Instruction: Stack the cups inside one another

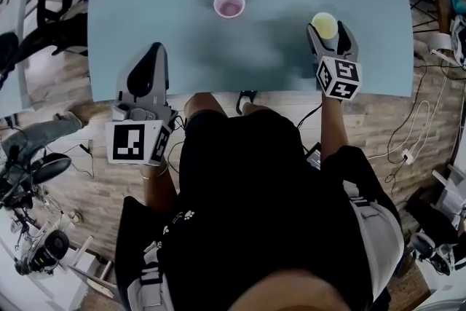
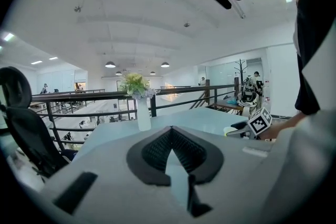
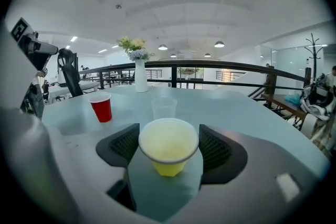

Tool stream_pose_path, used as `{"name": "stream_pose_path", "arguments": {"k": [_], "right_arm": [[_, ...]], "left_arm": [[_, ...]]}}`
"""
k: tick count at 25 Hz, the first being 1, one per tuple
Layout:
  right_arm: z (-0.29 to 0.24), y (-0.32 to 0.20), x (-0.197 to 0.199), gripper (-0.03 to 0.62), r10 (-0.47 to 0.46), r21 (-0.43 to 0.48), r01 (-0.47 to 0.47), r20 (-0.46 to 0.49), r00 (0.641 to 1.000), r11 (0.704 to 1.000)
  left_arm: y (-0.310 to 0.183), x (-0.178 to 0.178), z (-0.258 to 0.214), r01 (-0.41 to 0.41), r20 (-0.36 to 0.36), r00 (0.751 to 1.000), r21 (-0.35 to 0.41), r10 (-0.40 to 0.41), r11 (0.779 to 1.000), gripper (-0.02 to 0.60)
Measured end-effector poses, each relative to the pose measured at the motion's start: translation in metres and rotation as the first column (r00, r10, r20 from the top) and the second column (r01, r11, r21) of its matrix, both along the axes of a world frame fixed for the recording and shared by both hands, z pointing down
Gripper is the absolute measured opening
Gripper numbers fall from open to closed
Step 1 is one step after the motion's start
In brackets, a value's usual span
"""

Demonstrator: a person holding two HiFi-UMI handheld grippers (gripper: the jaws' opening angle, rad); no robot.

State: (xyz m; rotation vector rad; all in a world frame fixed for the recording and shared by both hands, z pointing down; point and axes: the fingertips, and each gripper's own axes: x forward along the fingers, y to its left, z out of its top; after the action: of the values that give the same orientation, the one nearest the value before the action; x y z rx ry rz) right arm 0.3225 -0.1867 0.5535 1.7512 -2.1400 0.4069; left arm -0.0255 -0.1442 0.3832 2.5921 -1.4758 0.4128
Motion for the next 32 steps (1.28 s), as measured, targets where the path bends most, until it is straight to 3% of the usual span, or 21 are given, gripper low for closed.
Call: {"name": "stream_pose_path", "arguments": {"k": [9,17,28,32], "right_arm": [[-0.016,-0.002,-0.012,0.351,-0.034,0.03,0.035,-0.026,0.999,0.999],[-0.043,-0.009,-0.051,0.351,-0.149,0.082,0.148,0.009,0.989,0.986],[-0.092,-0.033,-0.113,0.351,-0.317,0.181,0.303,0.055,0.947,0.936],[-0.097,-0.041,-0.138,0.351,-0.382,0.193,0.363,0.066,0.922,0.911]], "left_arm": [[0.003,-0.004,-0.001,0.013,-0.031,0.999,0.012,-0.012,1.0,-0.015],[0.002,0.001,-0.001,0.014,-0.041,0.999,0.013,-0.014,1.0,-0.015],[-0.001,-0.015,-0.013,0.08,-0.054,0.995,0.038,-0.078,0.996,-0.015],[0.004,-0.029,-0.012,0.138,-0.055,0.989,0.028,-0.137,0.99,-0.015]]}}
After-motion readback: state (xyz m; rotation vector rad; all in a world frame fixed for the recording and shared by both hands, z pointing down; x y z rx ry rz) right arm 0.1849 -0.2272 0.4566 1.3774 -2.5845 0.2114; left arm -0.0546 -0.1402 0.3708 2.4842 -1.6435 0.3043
